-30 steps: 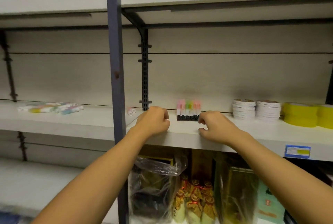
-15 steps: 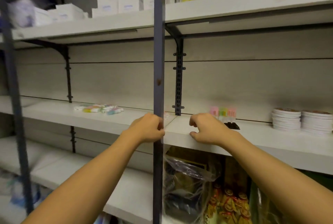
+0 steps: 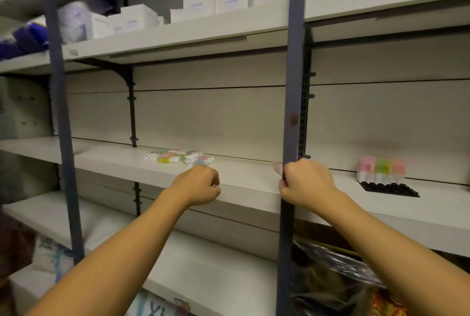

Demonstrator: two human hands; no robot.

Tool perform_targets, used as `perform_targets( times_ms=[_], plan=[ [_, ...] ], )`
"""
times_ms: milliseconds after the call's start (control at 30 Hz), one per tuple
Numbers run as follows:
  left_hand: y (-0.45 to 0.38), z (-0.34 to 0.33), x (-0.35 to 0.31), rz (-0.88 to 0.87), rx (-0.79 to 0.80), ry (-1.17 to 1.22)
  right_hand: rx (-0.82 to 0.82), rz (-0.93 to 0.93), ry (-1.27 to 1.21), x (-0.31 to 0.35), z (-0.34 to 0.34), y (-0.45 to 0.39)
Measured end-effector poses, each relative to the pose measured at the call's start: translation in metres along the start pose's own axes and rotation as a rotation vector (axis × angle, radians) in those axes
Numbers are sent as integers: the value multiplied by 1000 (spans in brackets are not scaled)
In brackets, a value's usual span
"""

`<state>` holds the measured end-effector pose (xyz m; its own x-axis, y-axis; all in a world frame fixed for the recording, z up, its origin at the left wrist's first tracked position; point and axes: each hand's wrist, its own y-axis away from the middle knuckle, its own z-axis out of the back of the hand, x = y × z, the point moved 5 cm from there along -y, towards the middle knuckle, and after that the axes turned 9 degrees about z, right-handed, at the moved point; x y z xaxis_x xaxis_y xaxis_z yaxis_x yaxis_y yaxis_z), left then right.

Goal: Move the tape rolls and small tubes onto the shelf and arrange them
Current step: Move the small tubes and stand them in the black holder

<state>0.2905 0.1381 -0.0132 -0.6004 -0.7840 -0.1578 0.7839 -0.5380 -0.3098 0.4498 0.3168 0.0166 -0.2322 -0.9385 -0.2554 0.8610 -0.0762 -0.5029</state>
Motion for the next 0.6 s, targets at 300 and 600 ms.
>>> perform_targets(
  times_ms=[300, 600],
  plan=[
    [-36, 3, 84, -25, -9, -1, 3, -86, 59, 61, 20, -44],
    [-61, 14, 168, -11, -24, -20, 35, -41, -69, 123, -12, -116]
  ],
)
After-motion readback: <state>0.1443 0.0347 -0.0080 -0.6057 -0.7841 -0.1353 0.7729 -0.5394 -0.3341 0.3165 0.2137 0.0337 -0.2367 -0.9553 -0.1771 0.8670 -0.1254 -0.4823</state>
